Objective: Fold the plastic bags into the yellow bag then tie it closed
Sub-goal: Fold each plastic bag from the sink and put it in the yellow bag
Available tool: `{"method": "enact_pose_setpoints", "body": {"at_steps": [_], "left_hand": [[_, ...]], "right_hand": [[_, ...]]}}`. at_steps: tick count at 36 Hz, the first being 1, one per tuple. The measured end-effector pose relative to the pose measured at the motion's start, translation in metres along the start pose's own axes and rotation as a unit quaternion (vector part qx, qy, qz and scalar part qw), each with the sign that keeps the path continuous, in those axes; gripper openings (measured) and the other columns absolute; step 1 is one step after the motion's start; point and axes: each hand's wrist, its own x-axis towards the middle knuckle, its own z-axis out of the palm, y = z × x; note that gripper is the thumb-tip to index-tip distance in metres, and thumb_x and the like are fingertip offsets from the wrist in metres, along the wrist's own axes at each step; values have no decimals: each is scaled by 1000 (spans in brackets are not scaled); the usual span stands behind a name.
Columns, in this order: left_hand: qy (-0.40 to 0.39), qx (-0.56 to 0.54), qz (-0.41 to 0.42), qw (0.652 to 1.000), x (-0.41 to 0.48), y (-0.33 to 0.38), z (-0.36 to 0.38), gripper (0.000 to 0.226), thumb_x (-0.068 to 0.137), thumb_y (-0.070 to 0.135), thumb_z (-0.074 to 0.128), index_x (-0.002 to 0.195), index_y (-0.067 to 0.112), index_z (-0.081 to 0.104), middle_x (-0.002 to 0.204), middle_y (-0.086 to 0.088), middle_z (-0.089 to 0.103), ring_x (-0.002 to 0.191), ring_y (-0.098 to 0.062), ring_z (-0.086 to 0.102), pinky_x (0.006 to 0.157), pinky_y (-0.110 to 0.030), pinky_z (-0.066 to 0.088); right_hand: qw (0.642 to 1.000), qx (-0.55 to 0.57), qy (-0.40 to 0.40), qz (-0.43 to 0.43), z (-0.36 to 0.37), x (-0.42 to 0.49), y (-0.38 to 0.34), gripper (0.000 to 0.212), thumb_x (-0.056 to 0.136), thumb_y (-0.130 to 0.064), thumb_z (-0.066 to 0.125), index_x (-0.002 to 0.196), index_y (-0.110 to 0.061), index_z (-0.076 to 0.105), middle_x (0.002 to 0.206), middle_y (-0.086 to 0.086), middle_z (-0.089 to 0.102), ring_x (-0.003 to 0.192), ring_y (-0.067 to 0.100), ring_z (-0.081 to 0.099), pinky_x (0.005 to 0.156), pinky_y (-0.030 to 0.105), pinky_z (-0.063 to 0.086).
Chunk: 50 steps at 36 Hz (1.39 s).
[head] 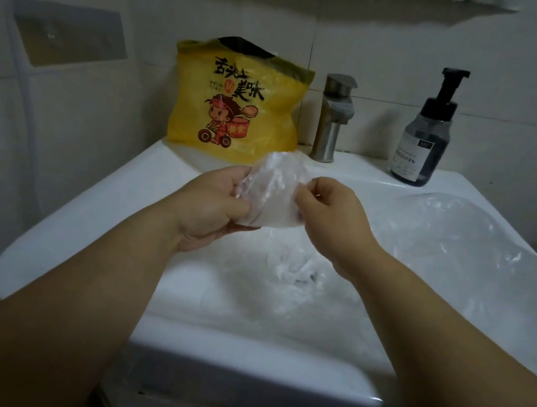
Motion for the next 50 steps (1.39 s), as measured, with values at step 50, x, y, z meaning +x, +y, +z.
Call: {"method": "enact_pose_setpoints", "body": {"at_steps": [50], "left_hand": [[10, -108, -53, 993, -6, 10, 0, 28, 97, -3, 44, 113, 9, 63, 89, -13, 73, 65, -14, 71, 59, -20, 58]], "right_hand": [[903, 388, -159, 92, -26, 10, 3, 31, 89, 17, 40, 73, -3, 58, 60, 7, 63, 51, 15, 61, 54, 25, 57]]}}
